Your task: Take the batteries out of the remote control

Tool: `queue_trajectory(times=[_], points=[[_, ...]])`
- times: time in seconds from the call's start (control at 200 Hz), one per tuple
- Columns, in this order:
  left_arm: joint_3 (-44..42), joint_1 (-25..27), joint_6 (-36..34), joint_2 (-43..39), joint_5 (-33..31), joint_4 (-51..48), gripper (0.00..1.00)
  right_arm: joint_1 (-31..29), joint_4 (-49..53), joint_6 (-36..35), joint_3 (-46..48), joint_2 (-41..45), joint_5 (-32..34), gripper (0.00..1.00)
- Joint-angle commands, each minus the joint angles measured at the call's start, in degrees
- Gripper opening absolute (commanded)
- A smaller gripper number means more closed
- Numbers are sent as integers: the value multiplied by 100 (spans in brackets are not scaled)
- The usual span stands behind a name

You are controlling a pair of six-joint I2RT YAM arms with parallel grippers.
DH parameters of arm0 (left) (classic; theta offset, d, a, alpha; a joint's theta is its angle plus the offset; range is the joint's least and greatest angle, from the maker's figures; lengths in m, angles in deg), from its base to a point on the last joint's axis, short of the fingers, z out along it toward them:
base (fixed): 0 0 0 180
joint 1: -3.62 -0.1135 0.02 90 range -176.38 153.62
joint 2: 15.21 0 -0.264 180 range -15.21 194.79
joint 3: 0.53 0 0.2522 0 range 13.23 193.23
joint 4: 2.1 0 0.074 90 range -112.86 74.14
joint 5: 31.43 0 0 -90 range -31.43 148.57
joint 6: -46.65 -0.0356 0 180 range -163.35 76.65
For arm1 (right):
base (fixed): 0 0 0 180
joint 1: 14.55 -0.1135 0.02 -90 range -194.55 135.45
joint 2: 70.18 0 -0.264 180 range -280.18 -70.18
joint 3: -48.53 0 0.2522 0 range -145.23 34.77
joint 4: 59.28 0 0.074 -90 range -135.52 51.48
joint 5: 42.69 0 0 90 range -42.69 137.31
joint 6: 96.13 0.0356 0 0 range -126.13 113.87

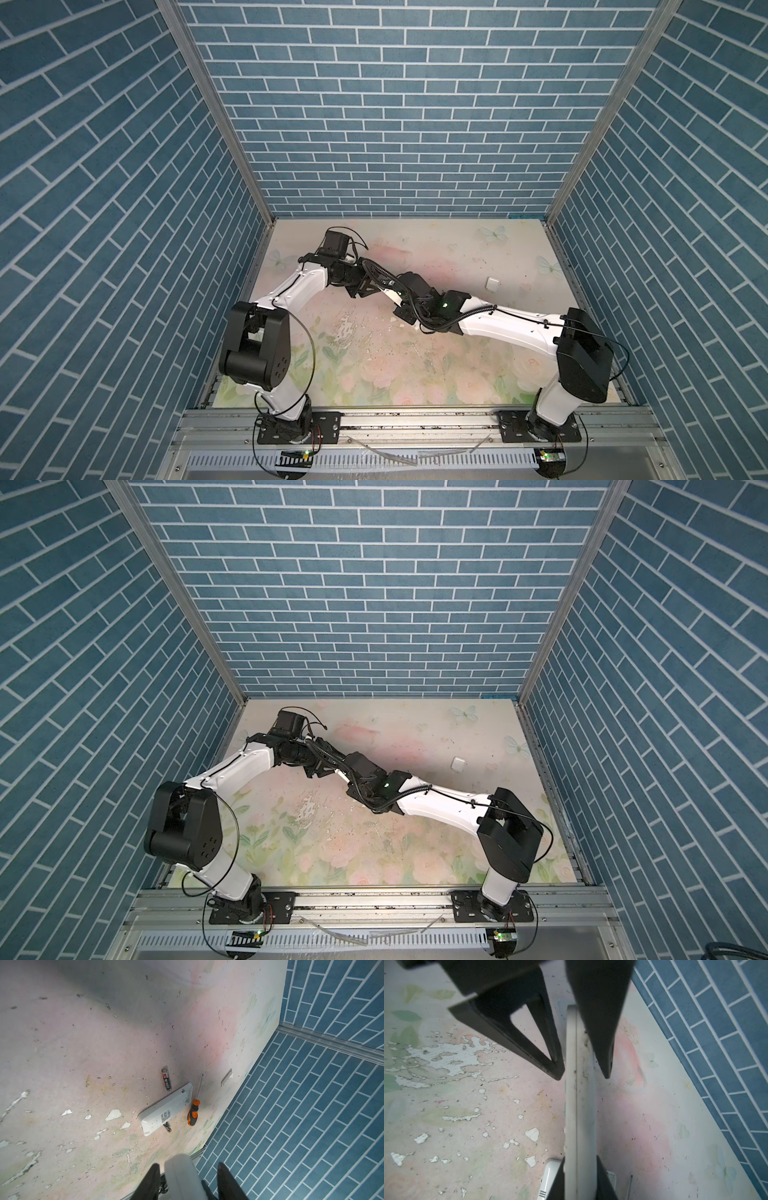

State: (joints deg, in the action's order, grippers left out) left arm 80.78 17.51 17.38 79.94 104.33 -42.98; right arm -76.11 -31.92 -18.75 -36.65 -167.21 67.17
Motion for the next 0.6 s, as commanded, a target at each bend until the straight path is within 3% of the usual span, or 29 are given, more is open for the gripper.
queue_trajectory(times=[0.0,0.415,0.595], points=[[-82,-18,-35,117,68,-65,41,-58,-305,-422,-442,-112,320,0],[24,-57,-44,213,187,-76,22,-139,-517,-738,-438,-269,676,0],[15,-115,-63,232,229,-62,8,-163,-536,-757,-408,-281,803,0]])
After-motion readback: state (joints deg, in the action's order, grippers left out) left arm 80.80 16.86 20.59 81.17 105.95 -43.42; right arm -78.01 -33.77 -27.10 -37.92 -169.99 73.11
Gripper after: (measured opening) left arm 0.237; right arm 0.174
